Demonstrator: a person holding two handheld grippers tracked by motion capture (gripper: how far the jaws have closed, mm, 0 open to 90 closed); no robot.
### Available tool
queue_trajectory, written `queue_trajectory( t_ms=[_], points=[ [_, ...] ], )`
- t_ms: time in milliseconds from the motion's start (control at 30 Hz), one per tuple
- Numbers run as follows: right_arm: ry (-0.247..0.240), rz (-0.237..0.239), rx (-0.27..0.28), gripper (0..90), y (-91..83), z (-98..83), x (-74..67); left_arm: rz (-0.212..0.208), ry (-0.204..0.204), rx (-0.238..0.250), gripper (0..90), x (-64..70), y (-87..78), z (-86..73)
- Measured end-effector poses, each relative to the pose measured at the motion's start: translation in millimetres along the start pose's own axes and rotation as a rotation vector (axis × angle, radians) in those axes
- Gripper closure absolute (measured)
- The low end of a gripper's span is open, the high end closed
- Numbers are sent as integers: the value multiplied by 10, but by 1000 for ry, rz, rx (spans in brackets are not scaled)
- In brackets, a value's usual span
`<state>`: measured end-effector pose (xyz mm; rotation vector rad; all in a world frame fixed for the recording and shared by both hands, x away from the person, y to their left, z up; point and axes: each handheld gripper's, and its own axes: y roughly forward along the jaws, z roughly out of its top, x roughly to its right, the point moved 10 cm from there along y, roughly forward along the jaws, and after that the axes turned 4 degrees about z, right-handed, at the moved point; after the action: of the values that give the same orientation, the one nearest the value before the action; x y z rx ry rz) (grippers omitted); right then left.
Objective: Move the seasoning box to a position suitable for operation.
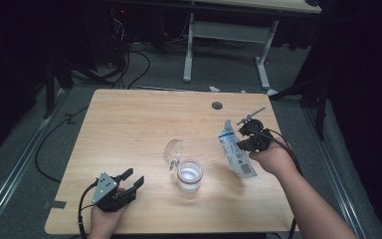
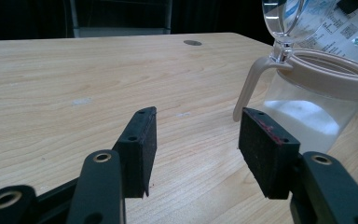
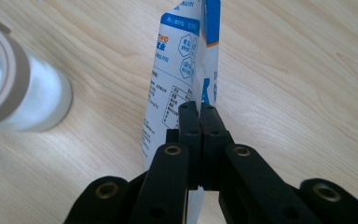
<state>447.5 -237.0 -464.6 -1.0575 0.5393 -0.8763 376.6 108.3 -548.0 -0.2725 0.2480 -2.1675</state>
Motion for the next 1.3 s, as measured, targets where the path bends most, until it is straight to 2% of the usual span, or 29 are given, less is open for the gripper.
queue_trajectory(
  t_ms=[200, 400, 433, 800, 867, 1300],
  points=[
    [25, -26, 107, 899, -34, -10, 9, 0, -1, -1, 471, -12, 2, 0],
    [27, -55, 188, 899, -24, -52, 9, 3, -8, -3, 471, -27, -6, -2],
    [38, -47, 201, 899, -20, -60, 6, 3, -7, -3, 471, -26, -8, -2],
    [80, -42, 294, 899, 41, -142, 14, 0, -21, -4, 473, -45, -16, -6],
    [88, -42, 301, 900, 58, -179, 36, -1, -19, -6, 474, -45, -20, -4],
    [133, -62, 426, 900, -2, -294, 174, -1, -21, -16, 487, -55, -16, -20]
  ],
)
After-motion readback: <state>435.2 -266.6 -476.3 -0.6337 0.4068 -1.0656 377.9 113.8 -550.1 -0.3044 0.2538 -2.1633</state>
